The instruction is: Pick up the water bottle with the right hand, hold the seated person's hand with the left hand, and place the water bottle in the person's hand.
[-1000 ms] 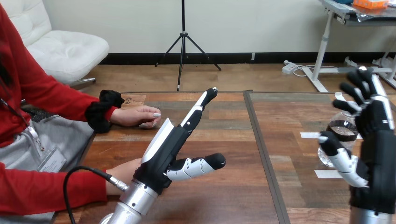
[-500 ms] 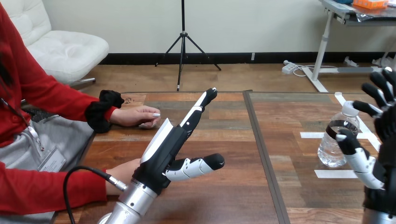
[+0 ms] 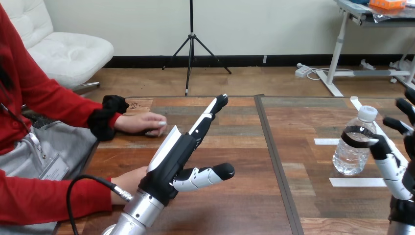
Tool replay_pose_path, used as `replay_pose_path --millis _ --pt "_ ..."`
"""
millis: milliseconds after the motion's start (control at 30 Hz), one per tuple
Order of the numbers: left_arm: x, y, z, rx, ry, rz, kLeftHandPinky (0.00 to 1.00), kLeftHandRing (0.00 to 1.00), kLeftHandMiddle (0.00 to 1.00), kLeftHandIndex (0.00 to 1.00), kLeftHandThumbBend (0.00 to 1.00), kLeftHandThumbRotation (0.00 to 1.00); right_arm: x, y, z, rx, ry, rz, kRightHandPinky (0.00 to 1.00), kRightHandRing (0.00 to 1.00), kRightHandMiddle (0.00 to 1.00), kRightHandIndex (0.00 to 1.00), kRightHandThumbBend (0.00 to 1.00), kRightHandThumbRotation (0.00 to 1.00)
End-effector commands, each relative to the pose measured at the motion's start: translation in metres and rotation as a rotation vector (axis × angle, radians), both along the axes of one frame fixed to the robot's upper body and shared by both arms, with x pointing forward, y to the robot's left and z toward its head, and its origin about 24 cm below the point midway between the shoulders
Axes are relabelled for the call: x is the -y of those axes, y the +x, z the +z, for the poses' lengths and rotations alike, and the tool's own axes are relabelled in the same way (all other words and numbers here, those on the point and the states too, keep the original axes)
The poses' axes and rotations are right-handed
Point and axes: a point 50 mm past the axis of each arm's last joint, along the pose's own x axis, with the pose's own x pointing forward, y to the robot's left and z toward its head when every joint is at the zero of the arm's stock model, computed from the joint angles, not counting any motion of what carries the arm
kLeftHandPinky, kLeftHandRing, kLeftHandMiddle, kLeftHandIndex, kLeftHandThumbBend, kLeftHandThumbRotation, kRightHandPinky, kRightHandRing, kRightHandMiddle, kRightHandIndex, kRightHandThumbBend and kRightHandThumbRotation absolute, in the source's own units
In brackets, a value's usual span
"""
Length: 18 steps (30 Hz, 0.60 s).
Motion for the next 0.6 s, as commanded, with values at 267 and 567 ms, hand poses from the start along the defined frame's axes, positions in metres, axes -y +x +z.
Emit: replay_pose_path --millis 267,567 --pt "-0.005 0.009 0.012 0.039 -0.036 0.013 1.00 1.00 1.00 1.00 1.00 0.81 0.012 0.025 0.009 0.040 -0.015 -0.035 0.73 0.89 0.92 0.94 1.00 0.65" --pt "-0.006 0.009 0.013 0.039 -0.036 0.010 1.00 1.00 1.00 1.00 1.00 0.81 0.020 0.031 0.001 -0.017 0.005 -0.070 0.80 0.94 0.95 0.97 1.00 0.64"
